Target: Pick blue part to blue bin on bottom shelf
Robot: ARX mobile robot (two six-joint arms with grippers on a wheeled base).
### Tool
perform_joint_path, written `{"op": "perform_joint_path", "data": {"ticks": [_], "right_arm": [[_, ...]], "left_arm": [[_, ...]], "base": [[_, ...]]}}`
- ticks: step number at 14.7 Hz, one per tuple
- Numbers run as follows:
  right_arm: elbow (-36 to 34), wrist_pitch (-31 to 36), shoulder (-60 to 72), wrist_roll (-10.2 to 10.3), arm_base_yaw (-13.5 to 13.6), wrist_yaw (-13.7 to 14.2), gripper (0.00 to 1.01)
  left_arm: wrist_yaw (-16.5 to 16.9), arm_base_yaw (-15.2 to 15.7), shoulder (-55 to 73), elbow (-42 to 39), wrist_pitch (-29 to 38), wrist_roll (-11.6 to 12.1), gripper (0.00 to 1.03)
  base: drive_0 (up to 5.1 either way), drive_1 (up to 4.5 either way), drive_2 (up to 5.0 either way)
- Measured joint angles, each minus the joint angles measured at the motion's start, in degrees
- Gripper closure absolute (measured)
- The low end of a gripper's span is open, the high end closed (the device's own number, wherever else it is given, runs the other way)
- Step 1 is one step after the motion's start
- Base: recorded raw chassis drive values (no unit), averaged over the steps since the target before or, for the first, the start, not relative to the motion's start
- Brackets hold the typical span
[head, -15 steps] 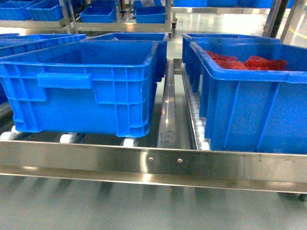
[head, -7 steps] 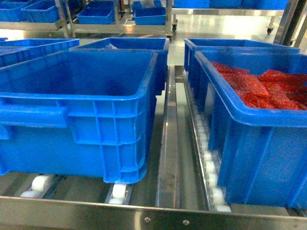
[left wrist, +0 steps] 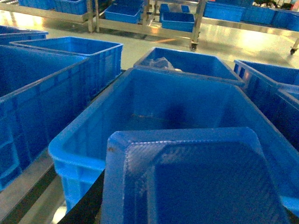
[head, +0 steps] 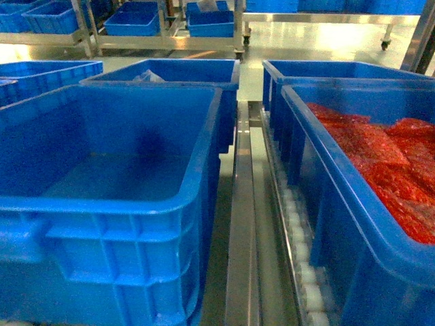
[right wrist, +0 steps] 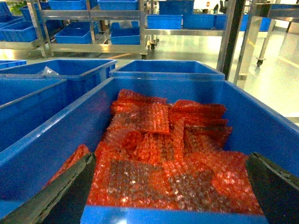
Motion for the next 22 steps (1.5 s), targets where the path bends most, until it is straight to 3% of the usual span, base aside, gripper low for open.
{"op": "perform_joint_path", "data": {"ticks": [5, 22], "right_arm": [[0.0, 0.2, 0.0, 0.0, 0.0, 0.0, 0.03], [0.0, 0.0, 0.0, 0.0, 0.0, 0.0, 0.03]], "left_arm": [[-0.1, 0.0, 0.0, 0.0, 0.3, 0.0, 0.6], [0.0, 0.0, 0.1, 0.0, 0.0, 0.0, 0.6]], "base": [[-0.1, 4.12, -4.2], [0.0, 0.0, 0.0]]}}
